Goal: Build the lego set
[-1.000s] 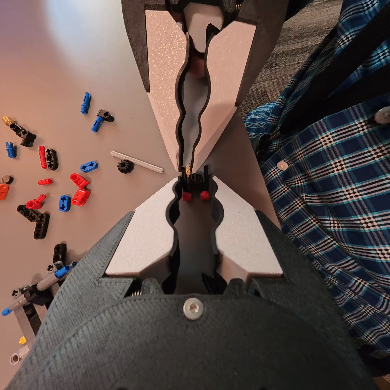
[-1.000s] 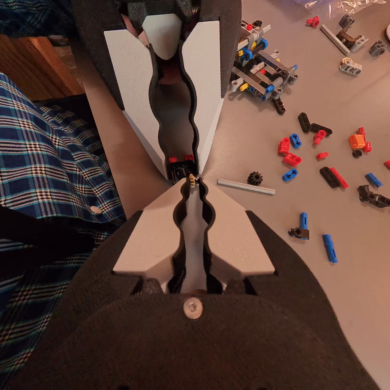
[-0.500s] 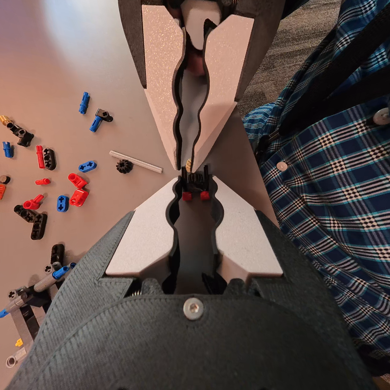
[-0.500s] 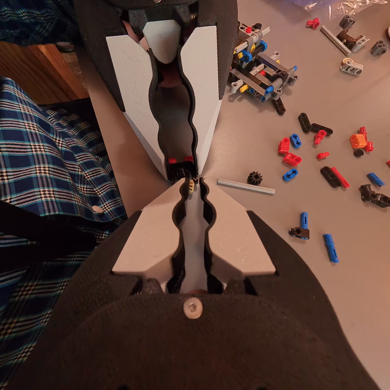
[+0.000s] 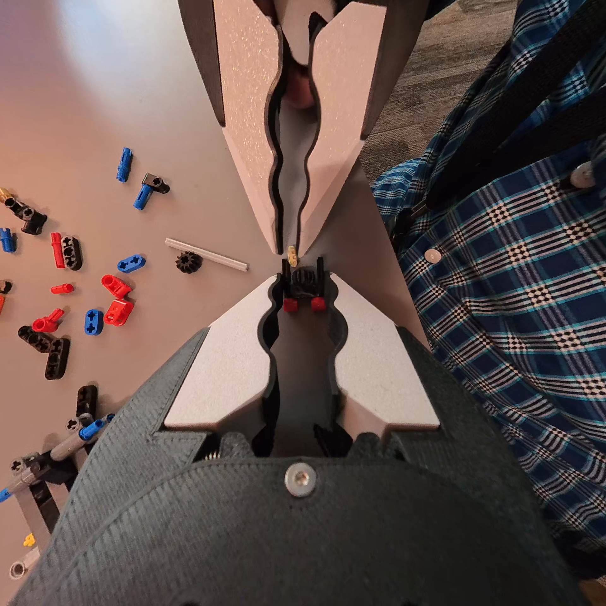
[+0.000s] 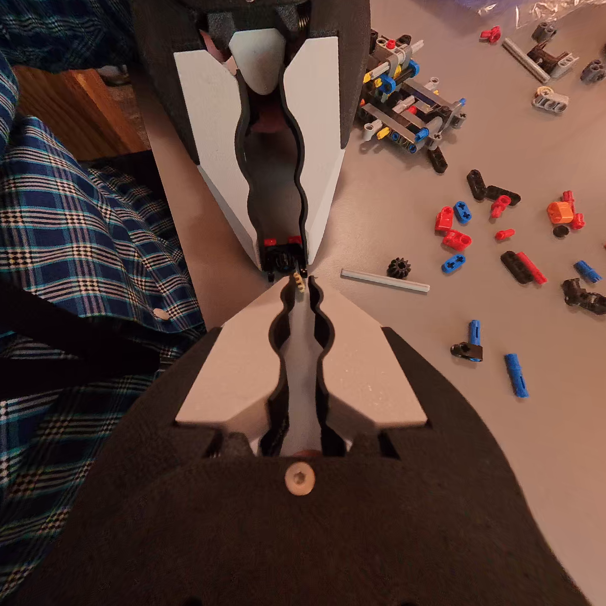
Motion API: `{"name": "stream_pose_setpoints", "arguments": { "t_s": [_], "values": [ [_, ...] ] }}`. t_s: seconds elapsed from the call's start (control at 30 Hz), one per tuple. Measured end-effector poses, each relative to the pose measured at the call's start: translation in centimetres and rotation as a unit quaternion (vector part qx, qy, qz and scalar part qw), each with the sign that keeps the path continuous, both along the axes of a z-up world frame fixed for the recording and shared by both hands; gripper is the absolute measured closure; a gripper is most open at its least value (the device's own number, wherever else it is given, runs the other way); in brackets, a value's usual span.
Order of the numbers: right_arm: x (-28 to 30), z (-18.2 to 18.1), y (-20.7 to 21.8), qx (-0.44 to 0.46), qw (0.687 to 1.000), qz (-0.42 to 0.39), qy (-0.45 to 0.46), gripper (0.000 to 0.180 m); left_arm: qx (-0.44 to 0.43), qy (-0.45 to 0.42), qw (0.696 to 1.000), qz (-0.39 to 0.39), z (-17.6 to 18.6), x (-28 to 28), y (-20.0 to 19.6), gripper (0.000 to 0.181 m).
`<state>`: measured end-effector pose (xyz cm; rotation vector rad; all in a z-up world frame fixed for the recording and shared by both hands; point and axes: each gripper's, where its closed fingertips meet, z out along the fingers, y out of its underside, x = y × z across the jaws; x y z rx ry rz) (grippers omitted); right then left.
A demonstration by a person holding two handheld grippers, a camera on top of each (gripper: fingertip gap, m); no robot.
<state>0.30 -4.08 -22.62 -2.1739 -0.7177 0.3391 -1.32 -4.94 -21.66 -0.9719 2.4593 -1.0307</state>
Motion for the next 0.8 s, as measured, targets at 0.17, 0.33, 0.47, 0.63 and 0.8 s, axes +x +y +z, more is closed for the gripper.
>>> {"name": "stream_pose_setpoints", "arguments": {
  "t_s": [0.17,0.33,0.47,0.63,0.8],
  "values": [
    [-0.1,-0.1,0.0,-0.005,1.000,0.005,-0.001,0.176,0.003,-0.002,1.000,-0.002,-0.1,0.0,-0.1,0.158],
    [0.0,-0.2,0.1,-0.012,1.000,0.000,0.005,0.176,0.005,0.000,1.000,0.000,-0.2,0.1,-0.1,0.158],
    [0.1,-0.1,0.2,-0.013,1.000,-0.003,0.014,0.172,0.002,0.000,1.000,0.006,-0.3,0.2,-0.1,0.158],
    [0.1,0.3,0.1,-0.011,1.000,-0.002,0.029,0.165,0.001,0.002,1.000,0.006,-0.4,0.2,-0.4,0.158],
    [2.0,0.9,0.3,-0.002,1.000,-0.013,0.028,0.166,0.001,0.004,1.000,0.004,-0.5,0.1,-0.2,0.157]
  ]
}}
